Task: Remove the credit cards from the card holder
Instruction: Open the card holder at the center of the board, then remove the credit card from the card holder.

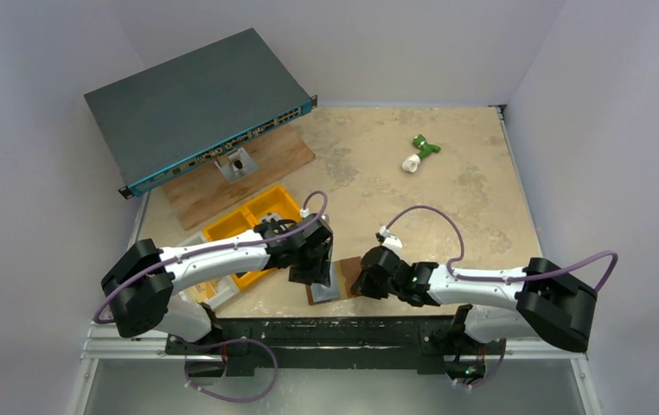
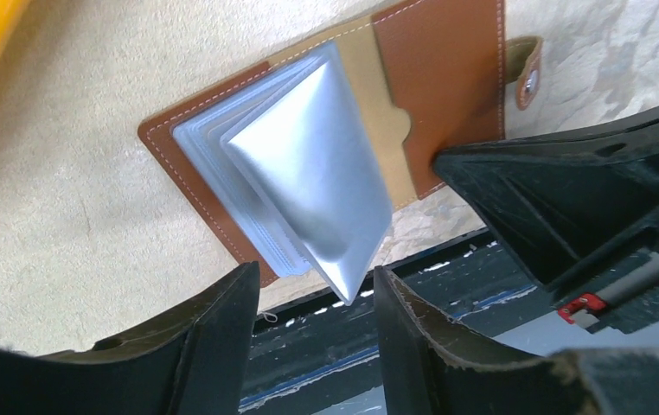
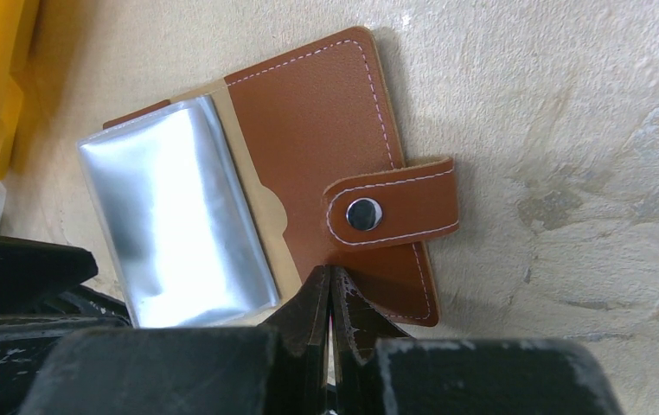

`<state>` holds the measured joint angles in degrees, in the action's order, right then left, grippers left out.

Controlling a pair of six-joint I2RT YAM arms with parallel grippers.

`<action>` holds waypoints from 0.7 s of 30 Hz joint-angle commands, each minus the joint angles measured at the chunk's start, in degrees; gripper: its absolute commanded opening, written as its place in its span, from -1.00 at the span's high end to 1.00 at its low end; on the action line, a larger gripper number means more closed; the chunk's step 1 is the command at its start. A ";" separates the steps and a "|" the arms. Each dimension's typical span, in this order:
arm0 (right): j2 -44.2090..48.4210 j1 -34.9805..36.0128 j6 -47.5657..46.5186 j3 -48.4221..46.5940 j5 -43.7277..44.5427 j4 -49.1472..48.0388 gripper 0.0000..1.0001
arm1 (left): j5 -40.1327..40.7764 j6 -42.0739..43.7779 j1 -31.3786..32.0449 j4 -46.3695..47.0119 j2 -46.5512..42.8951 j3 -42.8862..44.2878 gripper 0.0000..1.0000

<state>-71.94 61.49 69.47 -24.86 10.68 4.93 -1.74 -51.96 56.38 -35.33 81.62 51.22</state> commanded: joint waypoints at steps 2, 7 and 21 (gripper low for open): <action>-1.43 0.20 -0.78 2.50 -1.07 4.58 1.00 | -2.42 -1.81 -0.56 4.35 0.80 -1.40 -0.01; 0.00 0.20 -0.48 3.42 -1.07 5.15 1.00 | -4.15 -2.60 -0.66 8.94 2.78 -1.47 0.07; 11.50 0.20 -2.98 -0.54 0.37 12.37 0.83 | -6.76 -1.35 -0.09 10.40 7.87 5.43 0.26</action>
<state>-63.92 61.49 68.51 -22.70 9.52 10.92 -7.20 -53.84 56.01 -26.94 88.40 52.38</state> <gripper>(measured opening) 0.066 0.356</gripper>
